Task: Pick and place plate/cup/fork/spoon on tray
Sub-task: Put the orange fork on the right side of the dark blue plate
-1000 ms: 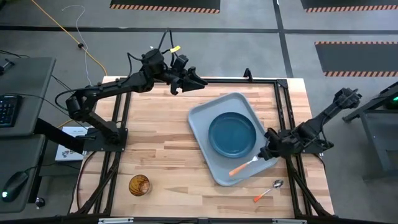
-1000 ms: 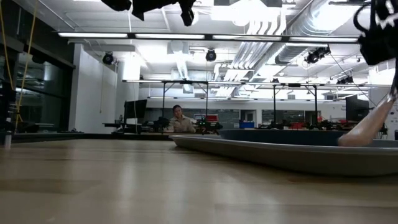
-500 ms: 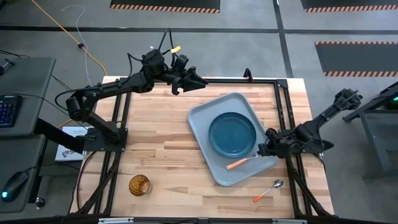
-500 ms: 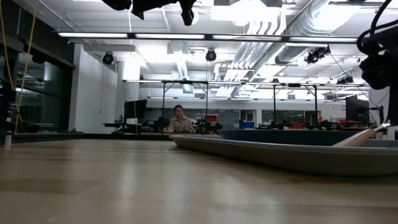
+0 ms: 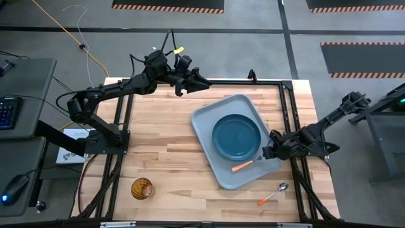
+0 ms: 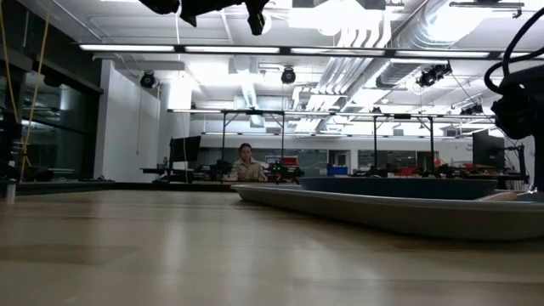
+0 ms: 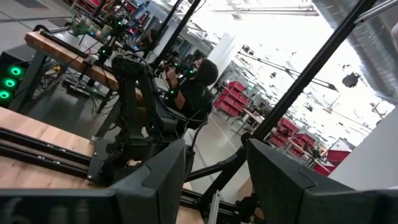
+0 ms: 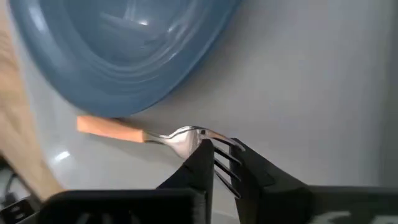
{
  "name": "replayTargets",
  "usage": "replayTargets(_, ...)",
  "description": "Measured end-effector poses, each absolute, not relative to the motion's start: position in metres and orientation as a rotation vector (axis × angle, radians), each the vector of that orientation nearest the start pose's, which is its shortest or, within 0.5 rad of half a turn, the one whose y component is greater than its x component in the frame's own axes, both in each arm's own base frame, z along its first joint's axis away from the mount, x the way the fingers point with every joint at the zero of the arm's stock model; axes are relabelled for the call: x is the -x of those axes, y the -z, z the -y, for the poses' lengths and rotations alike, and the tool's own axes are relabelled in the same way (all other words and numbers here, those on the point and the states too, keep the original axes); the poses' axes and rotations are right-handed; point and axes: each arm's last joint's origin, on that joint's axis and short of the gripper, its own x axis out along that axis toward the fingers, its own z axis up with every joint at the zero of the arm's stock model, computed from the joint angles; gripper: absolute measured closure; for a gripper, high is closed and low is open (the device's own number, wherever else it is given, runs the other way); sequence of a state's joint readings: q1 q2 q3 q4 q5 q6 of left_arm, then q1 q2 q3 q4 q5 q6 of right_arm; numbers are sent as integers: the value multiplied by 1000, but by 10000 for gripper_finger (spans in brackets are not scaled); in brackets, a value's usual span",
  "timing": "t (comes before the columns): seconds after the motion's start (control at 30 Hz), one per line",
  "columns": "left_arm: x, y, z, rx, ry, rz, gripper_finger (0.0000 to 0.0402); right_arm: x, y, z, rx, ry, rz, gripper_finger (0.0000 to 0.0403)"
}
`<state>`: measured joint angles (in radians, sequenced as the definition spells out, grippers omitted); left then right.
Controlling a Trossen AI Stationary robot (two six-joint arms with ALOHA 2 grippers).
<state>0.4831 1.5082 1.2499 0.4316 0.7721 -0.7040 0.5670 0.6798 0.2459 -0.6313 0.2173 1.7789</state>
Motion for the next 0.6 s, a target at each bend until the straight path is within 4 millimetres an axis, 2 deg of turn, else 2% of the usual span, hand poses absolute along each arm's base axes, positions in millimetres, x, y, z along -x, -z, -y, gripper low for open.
replayTargets(0.2, -313, -378, -142, 597, 319, 35, 241, -93, -133, -48, -1157, 668, -930, 330)
replayTargets(0.6, -313, -378, -142, 614, 317, 33, 241, -96, -134, -47, -1082, 622, -964, 272)
